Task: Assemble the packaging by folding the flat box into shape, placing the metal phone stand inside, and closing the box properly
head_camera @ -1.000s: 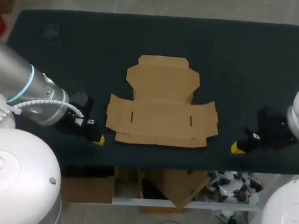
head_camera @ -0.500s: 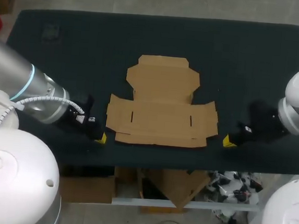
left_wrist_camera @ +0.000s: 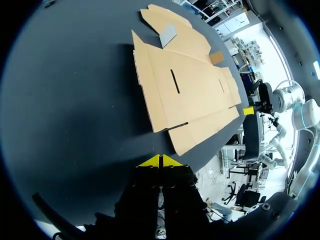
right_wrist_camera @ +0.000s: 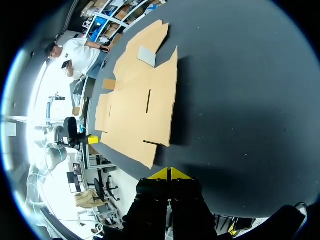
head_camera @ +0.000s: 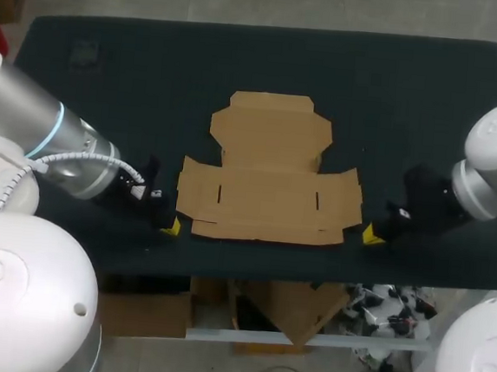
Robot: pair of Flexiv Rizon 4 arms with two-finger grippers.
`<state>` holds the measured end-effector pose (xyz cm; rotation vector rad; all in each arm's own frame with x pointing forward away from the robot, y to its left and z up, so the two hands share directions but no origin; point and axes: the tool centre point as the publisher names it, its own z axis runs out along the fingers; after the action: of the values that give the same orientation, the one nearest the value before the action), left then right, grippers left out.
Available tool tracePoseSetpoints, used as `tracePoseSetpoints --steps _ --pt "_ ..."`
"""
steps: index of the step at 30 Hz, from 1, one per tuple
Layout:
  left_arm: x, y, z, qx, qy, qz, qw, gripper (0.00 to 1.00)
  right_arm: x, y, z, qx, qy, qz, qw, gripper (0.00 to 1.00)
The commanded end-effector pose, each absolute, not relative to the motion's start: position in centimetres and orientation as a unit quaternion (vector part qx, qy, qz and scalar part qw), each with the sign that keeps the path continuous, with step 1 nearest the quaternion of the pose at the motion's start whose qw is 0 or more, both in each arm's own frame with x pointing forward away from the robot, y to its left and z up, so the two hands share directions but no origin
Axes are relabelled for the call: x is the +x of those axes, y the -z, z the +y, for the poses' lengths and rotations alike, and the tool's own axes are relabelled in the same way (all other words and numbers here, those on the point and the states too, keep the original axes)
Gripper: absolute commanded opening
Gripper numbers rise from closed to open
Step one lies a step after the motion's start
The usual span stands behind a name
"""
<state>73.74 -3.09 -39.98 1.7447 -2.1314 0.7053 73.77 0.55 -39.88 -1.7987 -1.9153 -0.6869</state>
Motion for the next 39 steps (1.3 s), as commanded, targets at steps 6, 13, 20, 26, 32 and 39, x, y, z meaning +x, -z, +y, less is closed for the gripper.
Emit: tracePoseSetpoints --steps 6,13,20,26,32,39 --pt "74.2 40.5 -3.2 0.608 -0.247 -0.738 0.156 0.0 73.9 40.6 1.2 -0.646 0.248 -0.689 0.216 0.0" --pt "74.4 40.8 -3.1 0.611 -0.246 -0.734 0.165 0.0 73.8 41.2 1.8 -0.648 0.248 -0.686 0.219 0.0" --pt "74.6 41.1 -3.3 0.611 -0.244 -0.732 0.176 0.0 73.9 41.7 2.0 -0.648 0.252 -0.684 0.223 0.0" --pt "74.6 41.3 -3.5 0.611 -0.245 -0.728 0.191 0.0 74.0 41.9 2.3 -0.647 0.256 -0.683 0.223 0.0" --pt "74.5 41.6 -3.8 0.61 -0.246 -0.727 0.199 0.0 74.1 42.0 2.6 -0.644 0.26 -0.684 0.224 0.0" --pt "74.4 41.8 -4.1 0.608 -0.245 -0.728 0.204 0.0 74.1 42.2 3.1 -0.642 0.262 -0.684 0.226 0.0"
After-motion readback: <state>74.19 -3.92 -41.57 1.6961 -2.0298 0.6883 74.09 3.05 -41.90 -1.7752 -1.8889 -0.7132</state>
